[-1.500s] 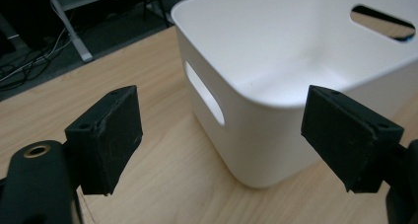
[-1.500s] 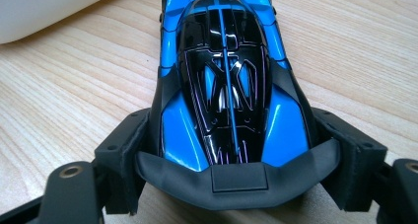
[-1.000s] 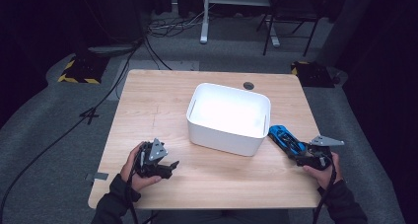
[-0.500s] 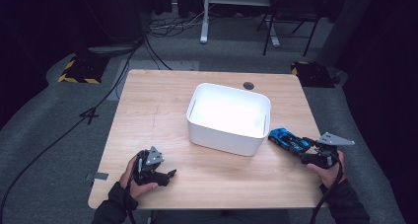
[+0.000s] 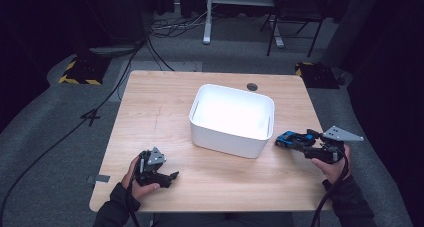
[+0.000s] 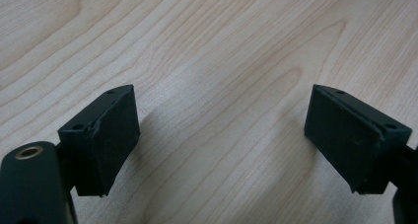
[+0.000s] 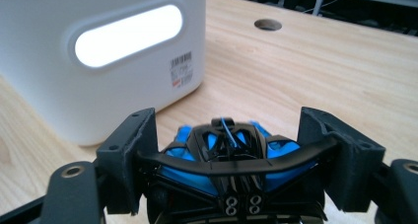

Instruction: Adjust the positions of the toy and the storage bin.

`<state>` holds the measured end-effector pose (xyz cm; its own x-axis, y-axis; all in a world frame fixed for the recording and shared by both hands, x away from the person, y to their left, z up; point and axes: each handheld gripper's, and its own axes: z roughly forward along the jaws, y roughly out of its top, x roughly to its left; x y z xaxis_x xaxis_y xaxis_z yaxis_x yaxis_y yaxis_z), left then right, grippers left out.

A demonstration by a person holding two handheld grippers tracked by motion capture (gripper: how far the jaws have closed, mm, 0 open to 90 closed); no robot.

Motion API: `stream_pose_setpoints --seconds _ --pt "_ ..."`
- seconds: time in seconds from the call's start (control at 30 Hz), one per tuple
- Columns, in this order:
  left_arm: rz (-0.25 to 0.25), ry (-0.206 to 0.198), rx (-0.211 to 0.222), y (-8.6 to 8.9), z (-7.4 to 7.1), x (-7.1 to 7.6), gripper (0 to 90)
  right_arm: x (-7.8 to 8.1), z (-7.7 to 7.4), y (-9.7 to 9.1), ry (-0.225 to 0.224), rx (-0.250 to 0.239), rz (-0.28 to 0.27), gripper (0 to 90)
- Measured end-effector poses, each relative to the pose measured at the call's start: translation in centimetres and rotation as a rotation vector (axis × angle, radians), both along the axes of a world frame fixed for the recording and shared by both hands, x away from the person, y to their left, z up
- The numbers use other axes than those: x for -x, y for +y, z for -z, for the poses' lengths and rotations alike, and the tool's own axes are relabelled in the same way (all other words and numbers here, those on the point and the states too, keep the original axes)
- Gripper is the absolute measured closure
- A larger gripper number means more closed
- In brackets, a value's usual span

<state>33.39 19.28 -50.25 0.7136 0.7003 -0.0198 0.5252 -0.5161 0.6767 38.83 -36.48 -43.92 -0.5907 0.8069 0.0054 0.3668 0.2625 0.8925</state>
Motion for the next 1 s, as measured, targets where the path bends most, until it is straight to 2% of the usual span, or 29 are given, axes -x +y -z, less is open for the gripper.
stream_pose_setpoints --seconds 0.33,0.63,0.77,0.87,1.0 --pt "-0.001 -0.002 -0.002 0.0 0.0 0.0 13.6 -0.9 -1.4 0.9 -0.024 -0.005 -0.004 24.6" --pt "0.001 0.000 -0.003 0.0 0.0 -0.1 13.5 -1.4 -2.5 1.0 -0.039 -0.039 0.001 24.6" --pt "0.001 0.000 -0.004 0.0 0.0 -0.1 13.5 -1.5 -2.9 1.0 -0.050 -0.038 0.001 24.6" --pt "0.001 0.000 -0.003 0.0 0.0 -0.1 13.5 -1.5 -3.0 1.0 -0.050 -0.027 -0.005 24.6" --pt "0.000 -0.001 0.001 -0.1 0.0 -0.1 13.4 -1.6 -3.2 1.1 -0.044 -0.038 0.001 24.7"
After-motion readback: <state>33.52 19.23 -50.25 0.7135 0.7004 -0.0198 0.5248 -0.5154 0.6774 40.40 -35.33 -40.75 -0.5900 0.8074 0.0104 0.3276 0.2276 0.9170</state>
